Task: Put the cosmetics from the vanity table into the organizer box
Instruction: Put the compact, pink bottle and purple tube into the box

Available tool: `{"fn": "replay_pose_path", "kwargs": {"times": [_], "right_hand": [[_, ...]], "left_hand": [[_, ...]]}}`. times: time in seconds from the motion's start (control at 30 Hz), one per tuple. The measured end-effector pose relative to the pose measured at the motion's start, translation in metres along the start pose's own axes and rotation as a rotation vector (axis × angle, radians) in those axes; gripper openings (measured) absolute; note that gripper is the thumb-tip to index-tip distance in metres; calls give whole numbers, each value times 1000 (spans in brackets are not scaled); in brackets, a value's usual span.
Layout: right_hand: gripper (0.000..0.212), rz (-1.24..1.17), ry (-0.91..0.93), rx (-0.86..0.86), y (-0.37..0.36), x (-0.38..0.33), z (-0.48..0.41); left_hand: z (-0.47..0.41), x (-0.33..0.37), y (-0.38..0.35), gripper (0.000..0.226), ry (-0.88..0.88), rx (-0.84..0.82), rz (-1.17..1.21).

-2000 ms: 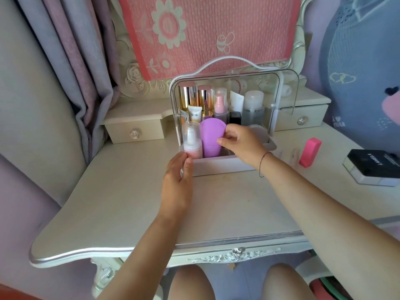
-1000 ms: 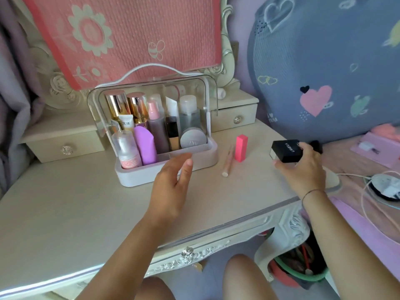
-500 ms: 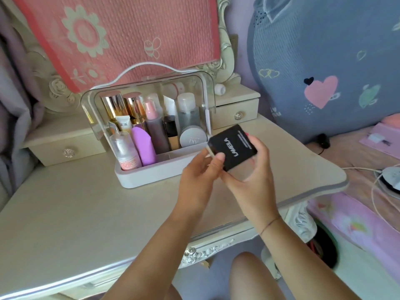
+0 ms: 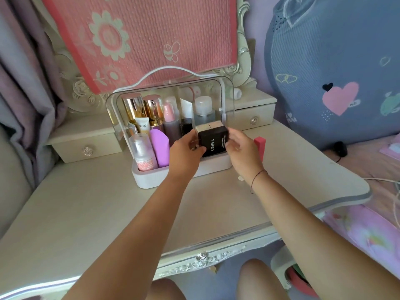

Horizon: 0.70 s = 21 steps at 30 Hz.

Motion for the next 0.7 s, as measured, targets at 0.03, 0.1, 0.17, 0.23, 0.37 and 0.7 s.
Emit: {"fn": "replay_pose_path", "kwargs": {"times": [0.03, 0.1, 0.17, 0.23, 0.37, 0.7], "right_hand": [[44, 12, -14, -10, -1, 3, 0], [45, 35, -41, -41, -4, 8, 1], [48, 40, -58, -73, -10, 9, 3], [51, 44, -79, -77, -12, 9, 4], [53, 72, -85, -75, -14, 7, 7], [47, 230, -36, -68, -13, -5, 10]], "left_hand": [[0, -1, 0, 39, 1, 3, -31], [2, -3, -1, 38, -5, 16, -86], [5, -1, -2, 37, -23, 39, -129], [6, 1, -2, 37, -26, 60, -183], [11, 1, -5, 34, -39, 42, -170], [15, -4, 6, 31, -37, 91, -182]]}}
Point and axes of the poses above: each hand's wrist, its own z-axis away from the middle knuckle, its own y-axis out of the back of the hand, x = y × z, the point moved 9 cm from there along -z, towards the middle knuckle, and after that the axes turned 2 degrees about -x, right-handed, at the moved point
